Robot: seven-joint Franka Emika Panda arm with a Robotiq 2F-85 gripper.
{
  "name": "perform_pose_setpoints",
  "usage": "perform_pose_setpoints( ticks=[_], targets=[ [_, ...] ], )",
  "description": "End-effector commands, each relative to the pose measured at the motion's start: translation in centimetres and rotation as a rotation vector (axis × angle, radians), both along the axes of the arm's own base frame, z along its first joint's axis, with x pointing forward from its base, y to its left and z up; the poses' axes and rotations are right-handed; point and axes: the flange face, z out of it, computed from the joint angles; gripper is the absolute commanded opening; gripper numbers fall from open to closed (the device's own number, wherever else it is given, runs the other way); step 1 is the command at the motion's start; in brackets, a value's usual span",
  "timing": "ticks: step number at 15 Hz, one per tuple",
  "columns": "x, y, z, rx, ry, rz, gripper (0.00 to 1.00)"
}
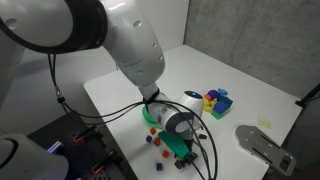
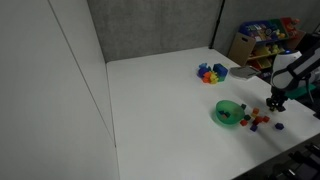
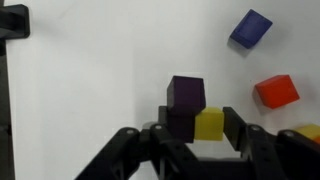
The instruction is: Pick up three blocks from the green bowl and put them on the table
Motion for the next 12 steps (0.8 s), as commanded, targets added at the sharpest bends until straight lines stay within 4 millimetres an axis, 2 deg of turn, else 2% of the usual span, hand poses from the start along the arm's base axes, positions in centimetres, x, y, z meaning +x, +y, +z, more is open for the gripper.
perform_pose_setpoints(
  ticks=[1, 6, 7, 9, 10, 12],
  targets=[
    [0.4, 0.2, -0.4, 0.041, -0.05, -0.006, 0.31],
    [0.5, 0.6, -0.6, 0.077, -0.07, -0.017, 0.31],
    [0.6, 0.7, -0.6, 0.079, -0.07, -0.016, 0.64],
    [0.6, 0.7, -0.3, 0.082, -0.071, -0.015, 0.89],
    [0.6, 0.8, -0.2, 0.081, -0.072, -0.013, 0.97],
    [0.9, 1.1, 0.8, 0.074, -0.078, 0.001, 1.0]
  ],
)
